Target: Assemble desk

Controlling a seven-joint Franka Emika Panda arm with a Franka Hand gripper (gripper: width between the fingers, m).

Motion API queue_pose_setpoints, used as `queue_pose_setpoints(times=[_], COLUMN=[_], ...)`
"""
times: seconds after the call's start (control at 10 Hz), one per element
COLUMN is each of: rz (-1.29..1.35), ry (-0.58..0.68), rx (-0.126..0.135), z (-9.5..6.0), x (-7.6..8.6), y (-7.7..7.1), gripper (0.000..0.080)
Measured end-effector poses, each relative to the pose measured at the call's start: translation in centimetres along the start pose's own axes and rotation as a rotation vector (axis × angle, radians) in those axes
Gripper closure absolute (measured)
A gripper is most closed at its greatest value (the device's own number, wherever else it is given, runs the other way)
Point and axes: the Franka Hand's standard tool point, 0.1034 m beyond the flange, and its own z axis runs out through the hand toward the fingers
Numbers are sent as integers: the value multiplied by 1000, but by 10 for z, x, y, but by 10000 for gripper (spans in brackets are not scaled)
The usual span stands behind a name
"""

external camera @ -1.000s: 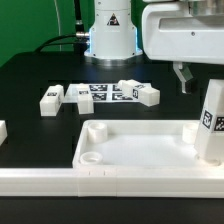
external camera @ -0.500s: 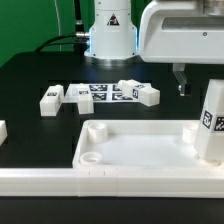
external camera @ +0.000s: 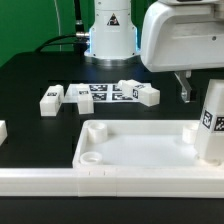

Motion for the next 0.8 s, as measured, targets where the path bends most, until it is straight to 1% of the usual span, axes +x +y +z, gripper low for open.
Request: queue_pose_setpoints(times=[0.1,0.2,0.3,0.6,0.7,0.8], rz=[0,0,3,39,91,209], ry=[0,0,0,0,3,10], rx=[0,0,-4,-3,11,25], z=[0,0,0,0,1,1], x=[0,0,0,0,1,1], y=[0,0,4,5,6,7], gripper=[281,420,507,507,507,507])
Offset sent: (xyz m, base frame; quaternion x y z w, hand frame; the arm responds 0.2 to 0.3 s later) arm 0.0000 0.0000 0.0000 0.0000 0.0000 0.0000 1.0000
